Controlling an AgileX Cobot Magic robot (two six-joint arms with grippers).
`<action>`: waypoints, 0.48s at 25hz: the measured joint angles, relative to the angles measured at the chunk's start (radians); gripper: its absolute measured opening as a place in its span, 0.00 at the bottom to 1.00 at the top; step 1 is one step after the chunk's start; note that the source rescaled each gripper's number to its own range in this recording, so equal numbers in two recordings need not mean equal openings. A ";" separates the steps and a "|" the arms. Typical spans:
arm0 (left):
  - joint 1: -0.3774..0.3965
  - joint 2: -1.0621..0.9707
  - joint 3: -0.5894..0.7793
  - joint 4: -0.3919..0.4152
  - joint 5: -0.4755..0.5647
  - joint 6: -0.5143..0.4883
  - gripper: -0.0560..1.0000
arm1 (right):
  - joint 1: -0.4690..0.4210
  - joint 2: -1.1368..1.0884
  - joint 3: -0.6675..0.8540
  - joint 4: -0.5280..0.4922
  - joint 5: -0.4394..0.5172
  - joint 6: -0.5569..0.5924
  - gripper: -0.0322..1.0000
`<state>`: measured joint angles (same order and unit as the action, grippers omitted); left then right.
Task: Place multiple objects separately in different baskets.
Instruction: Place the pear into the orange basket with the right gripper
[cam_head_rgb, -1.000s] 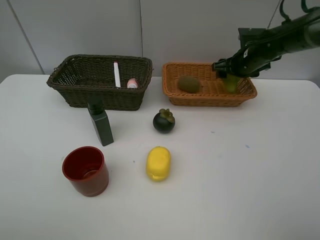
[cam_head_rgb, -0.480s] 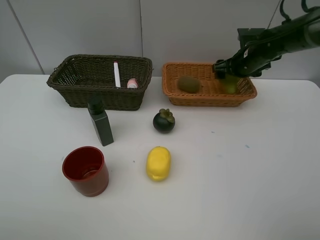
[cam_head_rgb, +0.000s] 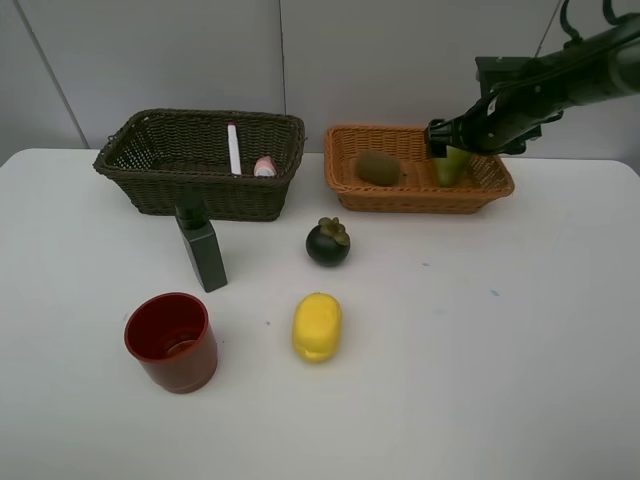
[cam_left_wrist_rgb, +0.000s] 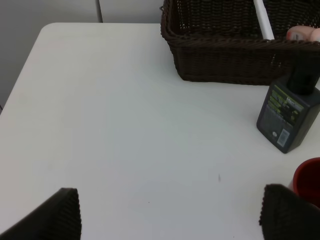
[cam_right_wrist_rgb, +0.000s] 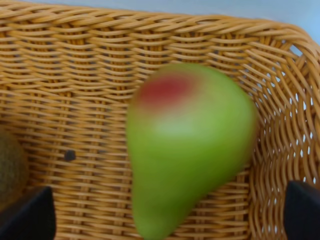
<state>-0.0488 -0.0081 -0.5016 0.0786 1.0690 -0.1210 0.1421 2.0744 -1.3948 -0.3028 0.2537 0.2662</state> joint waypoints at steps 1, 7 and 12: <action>0.000 0.000 0.000 0.000 0.000 0.000 0.94 | 0.000 0.000 0.000 0.003 0.000 0.000 1.00; 0.000 0.000 0.000 0.000 0.000 0.000 0.94 | 0.000 -0.006 0.000 0.009 0.023 0.001 1.00; 0.000 0.000 0.000 0.000 0.000 0.000 0.94 | 0.021 -0.076 0.000 0.010 0.075 0.001 1.00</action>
<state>-0.0488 -0.0081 -0.5016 0.0786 1.0690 -0.1210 0.1627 1.9979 -1.3948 -0.2931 0.3291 0.2672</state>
